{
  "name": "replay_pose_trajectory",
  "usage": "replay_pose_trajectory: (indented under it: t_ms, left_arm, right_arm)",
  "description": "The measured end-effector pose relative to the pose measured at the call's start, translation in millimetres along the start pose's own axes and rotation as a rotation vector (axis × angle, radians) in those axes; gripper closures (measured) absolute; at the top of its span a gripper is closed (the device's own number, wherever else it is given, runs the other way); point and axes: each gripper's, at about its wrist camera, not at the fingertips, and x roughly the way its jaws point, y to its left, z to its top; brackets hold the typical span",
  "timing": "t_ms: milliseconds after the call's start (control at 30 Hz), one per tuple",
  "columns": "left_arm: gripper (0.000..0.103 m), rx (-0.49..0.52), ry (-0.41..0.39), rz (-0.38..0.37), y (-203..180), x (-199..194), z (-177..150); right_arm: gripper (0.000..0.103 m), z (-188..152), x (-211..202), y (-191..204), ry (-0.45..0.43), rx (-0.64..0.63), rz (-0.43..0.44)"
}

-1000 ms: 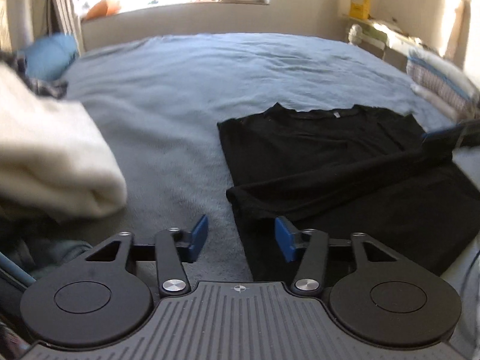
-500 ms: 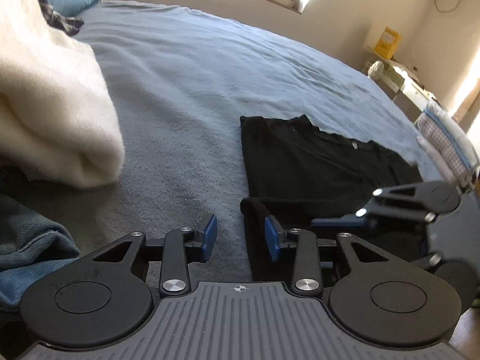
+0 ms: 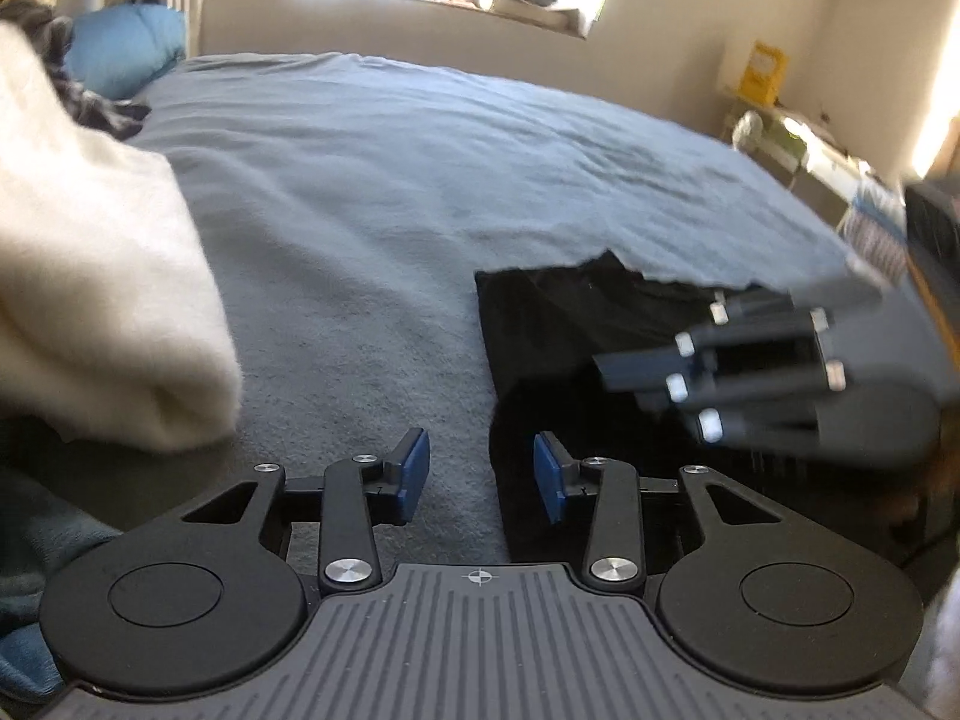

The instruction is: Fold clothes

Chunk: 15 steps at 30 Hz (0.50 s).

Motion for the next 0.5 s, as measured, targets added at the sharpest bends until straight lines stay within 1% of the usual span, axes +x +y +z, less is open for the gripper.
replay_pose_trajectory:
  t_ms: [167,233,267,333,400,500]
  left_arm:
    - [0.065,0.015,-0.004,0.003,-5,12,1]
    - [0.065,0.02,0.004,0.022,-4,19,1]
    - [0.065,0.027,0.006,0.032,-4,21,1]
    - [0.065,0.032,0.004,0.033,-4,24,2]
    - [0.065,0.035,0.0,0.029,-5,27,3]
    - [0.065,0.035,-0.009,0.025,-7,31,5]
  right_arm:
    - [0.098,6,22,-22,-0.003,0.082,0.072]
    - [0.098,8,31,-31,-0.004,0.115,0.102]
    - [0.098,9,32,-36,-0.011,0.151,0.116]
    - [0.097,11,32,-48,-0.03,0.235,0.143]
    - [0.097,12,20,-65,-0.065,0.343,0.16]
    - [0.095,2,-17,-107,-0.13,0.569,0.167]
